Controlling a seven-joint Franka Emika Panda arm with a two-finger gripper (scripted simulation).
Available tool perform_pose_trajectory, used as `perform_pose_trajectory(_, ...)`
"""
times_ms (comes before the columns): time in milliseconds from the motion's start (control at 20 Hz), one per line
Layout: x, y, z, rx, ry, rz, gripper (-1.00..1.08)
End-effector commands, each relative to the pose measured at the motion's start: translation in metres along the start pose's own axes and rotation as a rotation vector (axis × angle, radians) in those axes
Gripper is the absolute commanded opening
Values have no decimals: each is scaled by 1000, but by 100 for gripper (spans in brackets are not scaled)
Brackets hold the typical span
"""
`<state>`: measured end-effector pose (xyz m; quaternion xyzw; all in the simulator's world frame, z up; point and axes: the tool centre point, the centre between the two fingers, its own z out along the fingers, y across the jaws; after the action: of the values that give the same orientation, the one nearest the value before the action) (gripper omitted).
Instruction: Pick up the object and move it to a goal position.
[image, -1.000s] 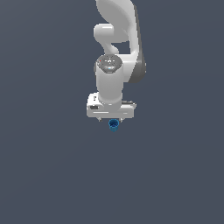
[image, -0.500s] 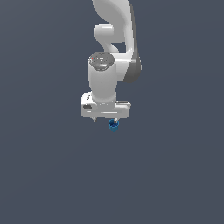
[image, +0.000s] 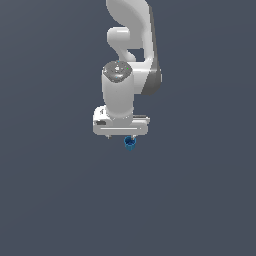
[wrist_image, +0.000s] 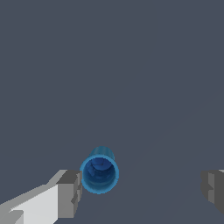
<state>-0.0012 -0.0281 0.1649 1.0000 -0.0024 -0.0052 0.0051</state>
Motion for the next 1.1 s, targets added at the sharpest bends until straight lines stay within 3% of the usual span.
perform_pose_trajectory(0, -2, -2, 4, 0, 0, -27, 100)
perform_pose_trajectory(1050, -41, -34, 67, 5, 10, -499, 100)
